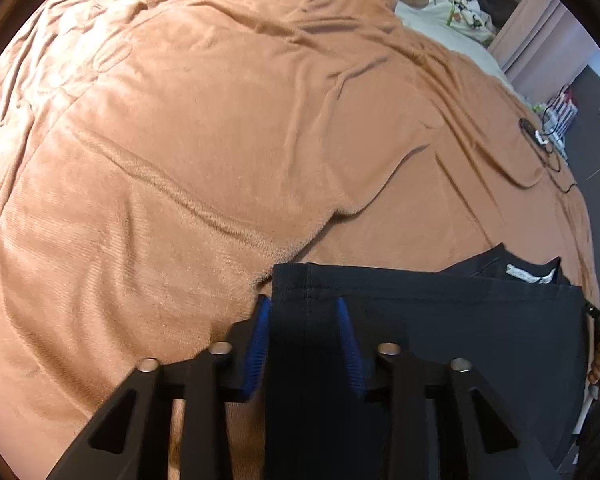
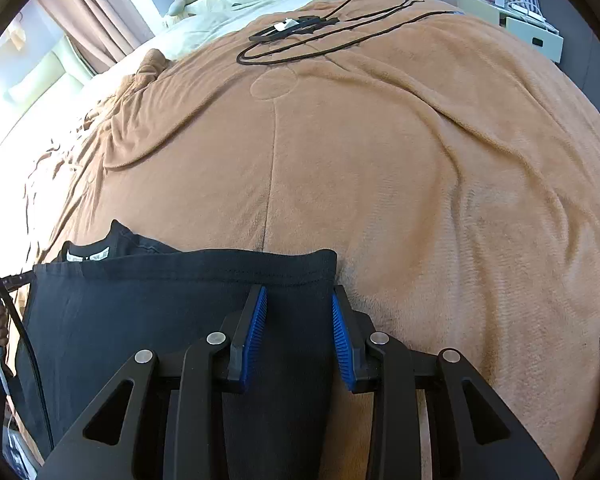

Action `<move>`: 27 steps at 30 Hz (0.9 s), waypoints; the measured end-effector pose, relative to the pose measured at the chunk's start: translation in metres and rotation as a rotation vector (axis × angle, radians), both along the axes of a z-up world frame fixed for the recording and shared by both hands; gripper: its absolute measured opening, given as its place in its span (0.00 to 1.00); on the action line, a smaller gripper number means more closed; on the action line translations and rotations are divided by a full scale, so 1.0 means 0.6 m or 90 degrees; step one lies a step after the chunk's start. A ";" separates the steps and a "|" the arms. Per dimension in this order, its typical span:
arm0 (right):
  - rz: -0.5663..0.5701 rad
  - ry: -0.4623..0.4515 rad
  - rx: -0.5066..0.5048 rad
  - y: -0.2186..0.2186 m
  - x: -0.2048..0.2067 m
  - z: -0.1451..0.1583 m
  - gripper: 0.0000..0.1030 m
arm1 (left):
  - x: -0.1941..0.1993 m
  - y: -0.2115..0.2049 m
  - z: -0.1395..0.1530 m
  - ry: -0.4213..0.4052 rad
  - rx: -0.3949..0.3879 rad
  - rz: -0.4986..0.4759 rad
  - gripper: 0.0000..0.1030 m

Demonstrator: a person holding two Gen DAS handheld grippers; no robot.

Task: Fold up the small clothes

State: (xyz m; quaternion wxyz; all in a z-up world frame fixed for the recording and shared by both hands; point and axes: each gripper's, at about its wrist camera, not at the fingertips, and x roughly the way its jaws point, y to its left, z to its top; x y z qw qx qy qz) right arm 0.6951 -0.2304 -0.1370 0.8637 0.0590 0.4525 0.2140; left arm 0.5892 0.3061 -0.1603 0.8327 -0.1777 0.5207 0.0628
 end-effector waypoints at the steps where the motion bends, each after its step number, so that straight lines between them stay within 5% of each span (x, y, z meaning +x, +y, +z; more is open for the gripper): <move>1: 0.001 -0.003 -0.006 -0.003 -0.002 0.002 0.13 | 0.000 -0.002 0.000 0.001 0.018 0.006 0.17; 2: 0.002 -0.005 -0.012 -0.003 -0.008 0.006 0.03 | -0.001 -0.001 0.000 0.000 0.020 0.005 0.11; 4: 0.003 -0.016 -0.026 0.001 -0.015 0.010 0.02 | -0.003 -0.002 0.009 -0.004 0.040 0.005 0.03; 18: -0.023 -0.109 -0.018 -0.016 -0.093 0.094 0.00 | -0.037 -0.024 0.139 -0.055 0.104 0.041 0.03; 27: -0.041 -0.117 -0.046 -0.002 -0.092 0.107 0.00 | -0.006 -0.023 0.134 -0.047 0.124 0.051 0.03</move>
